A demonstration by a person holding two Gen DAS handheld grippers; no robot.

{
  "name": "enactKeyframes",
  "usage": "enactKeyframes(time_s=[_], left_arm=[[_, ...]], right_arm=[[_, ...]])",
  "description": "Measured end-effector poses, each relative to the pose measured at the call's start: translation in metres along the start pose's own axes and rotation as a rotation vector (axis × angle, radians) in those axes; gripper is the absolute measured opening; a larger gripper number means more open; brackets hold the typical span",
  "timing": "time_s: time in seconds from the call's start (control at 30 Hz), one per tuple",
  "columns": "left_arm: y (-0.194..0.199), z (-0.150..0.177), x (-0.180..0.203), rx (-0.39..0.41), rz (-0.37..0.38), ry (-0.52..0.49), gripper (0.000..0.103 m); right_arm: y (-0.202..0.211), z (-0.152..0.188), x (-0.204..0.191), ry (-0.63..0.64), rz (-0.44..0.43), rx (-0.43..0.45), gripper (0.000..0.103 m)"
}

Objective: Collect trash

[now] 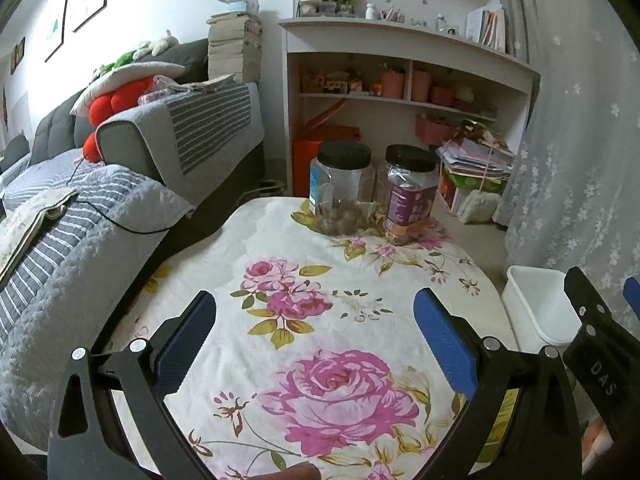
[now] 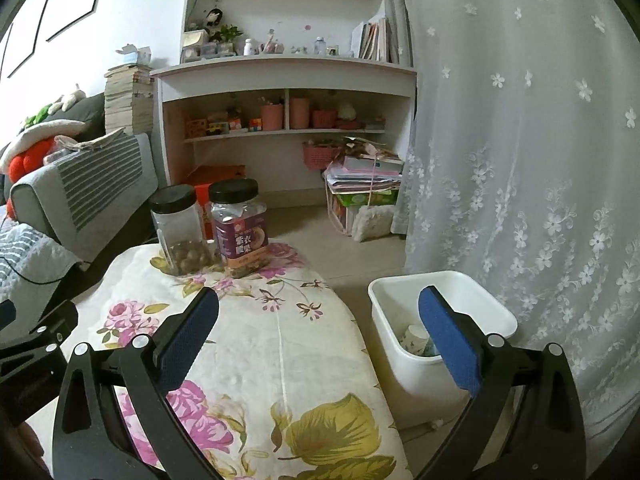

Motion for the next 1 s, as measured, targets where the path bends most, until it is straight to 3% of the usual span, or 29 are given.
enactKeyframes(time_s=[1.0], left_arm=[[0.0036,-0.0028,0.0061,0.004,0.001,-0.005,0.096]], right_arm=[[0.0062,-0.0004,-0.0018,0.029,-0.012,0.003,0.096]])
Point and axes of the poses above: each gripper's, at about its wrist camera, not at the fingertips, and y roughly against the way its jaws point, x to its right, z to its underside, the point moved 8 cm from there along -y, roughly the way its jaws point, and after that the axes turned 14 degrees about x, right-handed, at the moved point
